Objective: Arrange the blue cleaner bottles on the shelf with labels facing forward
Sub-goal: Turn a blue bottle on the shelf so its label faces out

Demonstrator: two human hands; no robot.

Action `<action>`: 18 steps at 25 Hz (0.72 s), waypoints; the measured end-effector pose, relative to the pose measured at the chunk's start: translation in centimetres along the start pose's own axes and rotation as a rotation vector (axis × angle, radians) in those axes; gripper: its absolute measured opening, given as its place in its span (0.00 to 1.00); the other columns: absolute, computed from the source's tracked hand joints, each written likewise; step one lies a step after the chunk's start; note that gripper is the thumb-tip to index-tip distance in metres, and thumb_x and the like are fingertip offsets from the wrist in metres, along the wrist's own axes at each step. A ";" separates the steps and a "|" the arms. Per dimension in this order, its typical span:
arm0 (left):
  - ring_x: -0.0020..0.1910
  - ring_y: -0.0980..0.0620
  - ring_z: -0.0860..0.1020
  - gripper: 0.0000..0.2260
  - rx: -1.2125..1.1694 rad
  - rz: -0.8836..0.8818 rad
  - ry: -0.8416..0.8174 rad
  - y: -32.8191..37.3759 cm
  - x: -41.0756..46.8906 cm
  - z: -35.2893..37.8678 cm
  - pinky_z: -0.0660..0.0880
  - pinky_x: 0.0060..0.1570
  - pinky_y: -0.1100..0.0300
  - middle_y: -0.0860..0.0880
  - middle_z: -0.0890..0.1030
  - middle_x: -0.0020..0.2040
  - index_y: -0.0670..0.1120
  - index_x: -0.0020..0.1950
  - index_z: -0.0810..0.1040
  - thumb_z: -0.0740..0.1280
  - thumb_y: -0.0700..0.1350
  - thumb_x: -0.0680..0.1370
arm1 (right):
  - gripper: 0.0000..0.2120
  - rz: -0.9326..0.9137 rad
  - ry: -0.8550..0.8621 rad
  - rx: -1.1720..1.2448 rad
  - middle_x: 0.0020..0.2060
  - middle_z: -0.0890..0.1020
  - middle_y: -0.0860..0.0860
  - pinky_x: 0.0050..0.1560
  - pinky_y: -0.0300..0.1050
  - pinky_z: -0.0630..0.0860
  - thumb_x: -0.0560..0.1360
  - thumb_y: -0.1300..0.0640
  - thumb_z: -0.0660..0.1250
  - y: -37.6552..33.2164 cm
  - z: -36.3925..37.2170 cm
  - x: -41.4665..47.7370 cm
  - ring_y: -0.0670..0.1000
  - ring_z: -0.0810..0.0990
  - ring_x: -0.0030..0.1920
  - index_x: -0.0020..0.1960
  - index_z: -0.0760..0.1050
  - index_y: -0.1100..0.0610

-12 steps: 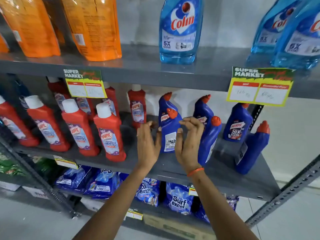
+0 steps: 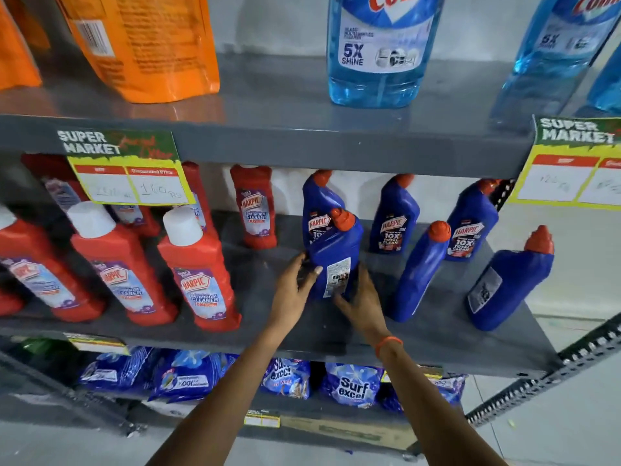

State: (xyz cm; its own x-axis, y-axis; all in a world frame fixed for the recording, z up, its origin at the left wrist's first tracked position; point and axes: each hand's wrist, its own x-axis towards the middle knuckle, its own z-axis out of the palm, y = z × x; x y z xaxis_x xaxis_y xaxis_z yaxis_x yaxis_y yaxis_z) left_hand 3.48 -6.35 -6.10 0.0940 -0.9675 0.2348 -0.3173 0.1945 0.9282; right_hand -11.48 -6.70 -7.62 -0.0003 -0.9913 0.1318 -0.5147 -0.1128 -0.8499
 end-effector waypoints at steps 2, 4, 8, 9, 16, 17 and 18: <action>0.53 0.66 0.74 0.18 -0.053 -0.022 -0.043 0.0 0.4 0.1 0.71 0.51 0.75 0.58 0.76 0.56 0.45 0.67 0.68 0.64 0.44 0.77 | 0.34 0.025 -0.012 0.026 0.63 0.74 0.61 0.63 0.55 0.73 0.67 0.61 0.74 0.1 0.2 0.2 0.59 0.74 0.63 0.68 0.62 0.62; 0.57 0.59 0.75 0.20 -0.079 -0.031 -0.073 0.5 0.8 0.1 0.72 0.53 0.72 0.53 0.75 0.59 0.46 0.69 0.66 0.64 0.43 0.77 | 0.34 0.030 -0.007 0.044 0.63 0.75 0.59 0.62 0.56 0.74 0.65 0.60 0.75 0.1 0.4 0.1 0.58 0.75 0.62 0.67 0.63 0.60; 0.50 0.65 0.78 0.19 -0.154 -0.089 -0.105 1.4 1.2 0.0 0.74 0.45 0.76 0.50 0.77 0.57 0.47 0.67 0.67 0.64 0.43 0.77 | 0.31 0.013 -0.003 0.099 0.62 0.75 0.59 0.61 0.59 0.74 0.67 0.60 0.74 0.5 0.4 0.2 0.57 0.75 0.61 0.65 0.64 0.59; 0.49 0.67 0.78 0.18 -0.163 -0.087 -0.120 1.6 1.2 -0.2 0.74 0.44 0.75 0.51 0.77 0.57 0.48 0.66 0.67 0.65 0.43 0.77 | 0.30 0.001 -0.007 0.104 0.61 0.76 0.58 0.60 0.59 0.75 0.67 0.59 0.75 0.7 0.1 0.1 0.57 0.76 0.60 0.64 0.65 0.58; 0.56 0.54 0.80 0.17 -0.285 -0.086 -0.147 3.8 1.4 -1.0 0.77 0.48 0.67 0.47 0.80 0.59 0.49 0.64 0.70 0.65 0.45 0.76 | 0.24 0.034 -0.042 0.209 0.47 0.82 0.44 0.47 0.37 0.80 0.63 0.54 0.78 0.8 -1.7 0.0 0.39 0.82 0.46 0.50 0.67 0.42; 0.56 0.51 0.79 0.18 -0.266 -0.079 -0.113 4.1 1.1 -0.4 0.78 0.49 0.64 0.46 0.80 0.59 0.49 0.66 0.69 0.65 0.46 0.76 | 0.25 0.028 0.003 0.215 0.47 0.83 0.47 0.47 0.41 0.80 0.63 0.55 0.78 0.5 -1.4 -0.1 0.42 0.82 0.45 0.52 0.66 0.44; 0.57 0.50 0.79 0.20 -0.223 -0.061 -0.087 4.6 0.7 0.3 0.78 0.52 0.59 0.46 0.79 0.59 0.49 0.67 0.67 0.65 0.48 0.76 | 0.25 0.023 0.048 0.216 0.46 0.83 0.49 0.45 0.44 0.79 0.63 0.55 0.77 0.1 -1.1 -0.3 0.47 0.83 0.44 0.52 0.65 0.47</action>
State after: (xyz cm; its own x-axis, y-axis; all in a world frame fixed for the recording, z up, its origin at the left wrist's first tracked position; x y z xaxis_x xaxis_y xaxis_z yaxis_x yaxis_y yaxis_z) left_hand 1.83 -6.20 -1.69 0.0220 -0.9869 0.1600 -0.0965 0.1572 0.9828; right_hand -12.49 -6.30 -7.17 -0.0536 -0.9899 0.1310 -0.3180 -0.1074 -0.9420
